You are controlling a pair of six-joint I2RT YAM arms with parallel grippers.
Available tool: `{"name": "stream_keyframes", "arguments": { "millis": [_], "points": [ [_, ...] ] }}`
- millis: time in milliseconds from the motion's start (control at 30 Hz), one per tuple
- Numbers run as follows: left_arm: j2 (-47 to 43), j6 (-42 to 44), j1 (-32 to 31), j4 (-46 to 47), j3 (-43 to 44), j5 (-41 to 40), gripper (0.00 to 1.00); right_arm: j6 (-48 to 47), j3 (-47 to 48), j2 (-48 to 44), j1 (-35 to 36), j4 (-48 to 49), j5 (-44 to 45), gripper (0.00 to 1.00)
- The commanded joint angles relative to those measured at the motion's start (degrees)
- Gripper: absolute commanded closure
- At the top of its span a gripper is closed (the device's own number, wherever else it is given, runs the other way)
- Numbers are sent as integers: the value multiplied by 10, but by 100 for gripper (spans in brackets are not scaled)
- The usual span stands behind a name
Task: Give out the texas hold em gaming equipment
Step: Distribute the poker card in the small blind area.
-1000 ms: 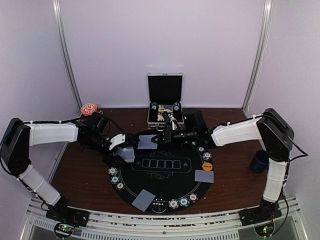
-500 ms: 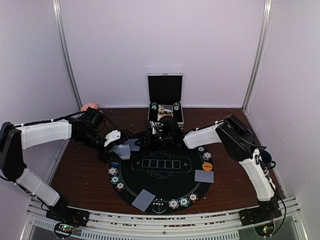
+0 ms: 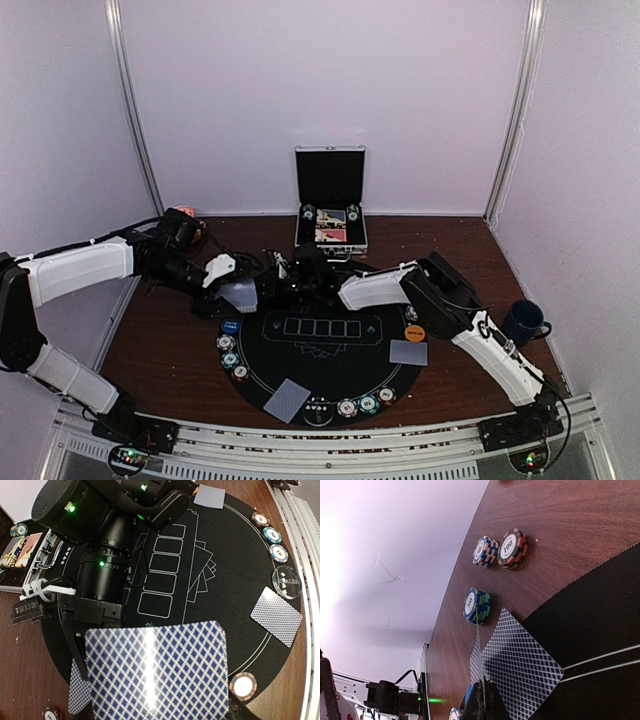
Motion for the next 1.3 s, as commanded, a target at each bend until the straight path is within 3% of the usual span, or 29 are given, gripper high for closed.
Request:
{"name": "stream_keyframes", "arguments": {
  "millis": [0,433,567,733,1267],
  "points": [
    [-9,8,6,3,13,16,38,3,27,17,0,-4,7,100],
    [-10,11,8,6,10,22,38,-20,36,22,0,-42,34,91],
    [-9,11,9,6,10,23,38,-23,36,25,0,-51,38,85],
    [-9,12,9,6,9,25,38,-44,35,7,1,-77,46,67],
    [-9,12,10,6,10,28,38,-117,-1,-61,3,-177,129,50]
  ]
}}
